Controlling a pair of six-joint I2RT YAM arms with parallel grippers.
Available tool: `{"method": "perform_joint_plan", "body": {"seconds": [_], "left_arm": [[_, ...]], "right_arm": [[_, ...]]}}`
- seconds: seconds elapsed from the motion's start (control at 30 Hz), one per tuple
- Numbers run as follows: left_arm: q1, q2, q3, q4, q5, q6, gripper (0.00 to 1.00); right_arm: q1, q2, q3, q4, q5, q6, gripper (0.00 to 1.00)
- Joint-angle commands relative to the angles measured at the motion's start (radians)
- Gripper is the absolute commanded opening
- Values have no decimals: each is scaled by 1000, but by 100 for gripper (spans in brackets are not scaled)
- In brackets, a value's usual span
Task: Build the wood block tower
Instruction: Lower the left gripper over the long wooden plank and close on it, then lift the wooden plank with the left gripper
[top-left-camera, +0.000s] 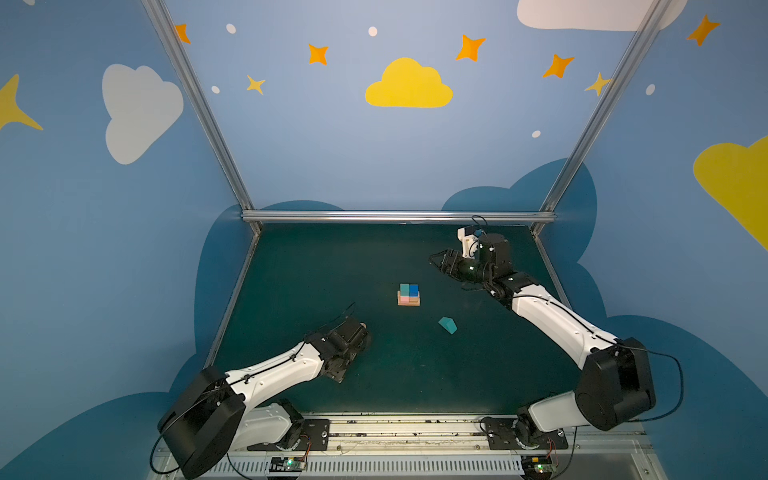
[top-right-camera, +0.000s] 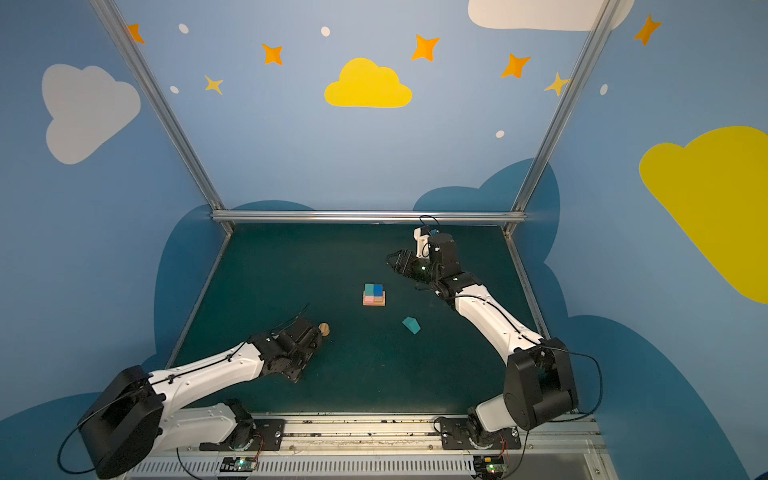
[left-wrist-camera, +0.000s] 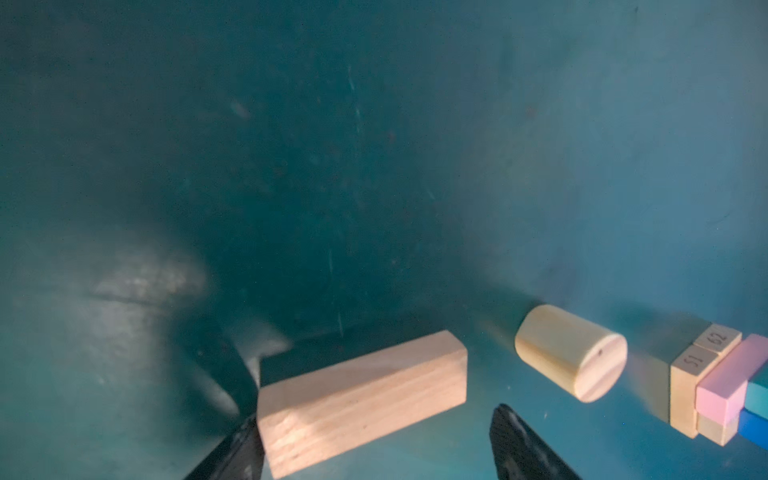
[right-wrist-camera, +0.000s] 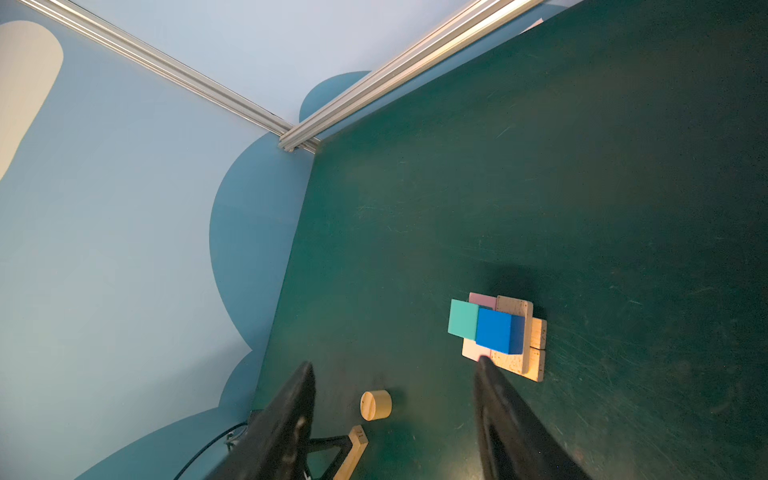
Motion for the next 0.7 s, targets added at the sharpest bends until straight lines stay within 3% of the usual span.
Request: {"method": "perform_joint_plan", "body": {"seconds": [0.0,0.67], "left_arm": [[15,17,4,-42,-32,30,84],[67,204,159,-152,78,202,84]], "right_arm": [[-4,11,-8,14,-12,1,59],[-24,11,-14,10,-25,-2,59]]}}
